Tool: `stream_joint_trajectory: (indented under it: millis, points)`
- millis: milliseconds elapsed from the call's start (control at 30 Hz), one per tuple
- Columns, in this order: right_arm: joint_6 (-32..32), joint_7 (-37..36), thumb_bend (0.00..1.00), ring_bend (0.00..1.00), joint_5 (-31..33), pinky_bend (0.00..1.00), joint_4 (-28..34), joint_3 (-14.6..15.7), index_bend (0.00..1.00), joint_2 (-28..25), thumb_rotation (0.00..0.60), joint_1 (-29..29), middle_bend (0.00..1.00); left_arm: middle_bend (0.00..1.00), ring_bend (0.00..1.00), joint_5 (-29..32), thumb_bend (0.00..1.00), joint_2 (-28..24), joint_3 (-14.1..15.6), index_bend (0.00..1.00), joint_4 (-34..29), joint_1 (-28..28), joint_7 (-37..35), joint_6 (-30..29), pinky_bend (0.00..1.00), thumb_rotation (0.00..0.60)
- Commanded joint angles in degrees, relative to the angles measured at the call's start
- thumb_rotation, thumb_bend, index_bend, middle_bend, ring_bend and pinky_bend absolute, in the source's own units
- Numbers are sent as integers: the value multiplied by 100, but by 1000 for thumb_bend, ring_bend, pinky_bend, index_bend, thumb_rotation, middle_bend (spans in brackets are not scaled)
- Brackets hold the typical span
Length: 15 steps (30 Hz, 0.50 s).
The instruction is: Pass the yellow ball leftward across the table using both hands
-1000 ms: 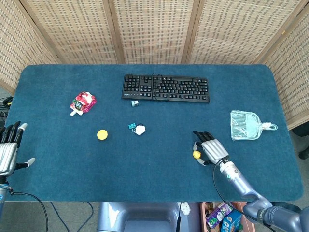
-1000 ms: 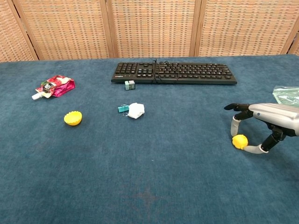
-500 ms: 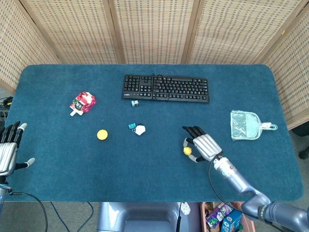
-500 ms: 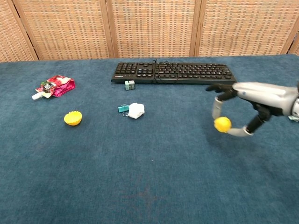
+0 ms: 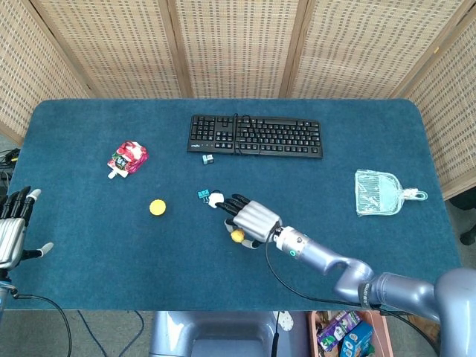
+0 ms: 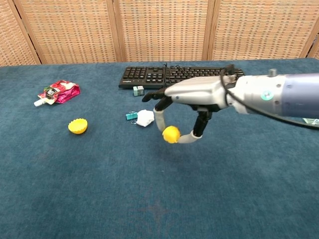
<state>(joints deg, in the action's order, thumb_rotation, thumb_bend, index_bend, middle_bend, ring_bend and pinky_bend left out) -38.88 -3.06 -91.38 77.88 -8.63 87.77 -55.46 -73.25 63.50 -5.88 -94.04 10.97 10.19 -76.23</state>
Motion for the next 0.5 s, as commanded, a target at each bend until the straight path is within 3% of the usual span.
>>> stream_joint_trajectory:
  millis: [33, 500]
  points:
    - [177, 53, 345, 0, -53, 0, -121, 50, 525, 143, 600, -213, 0, 0, 0, 3, 0, -19, 4, 0, -17, 11, -20, 23, 0, 600]
    - [609, 610, 349, 0, 275, 0, -636, 91, 531, 924, 600, -760, 0, 0, 0, 85, 0, -51, 3, 0, -7, 56, -69, 139, 0, 600]
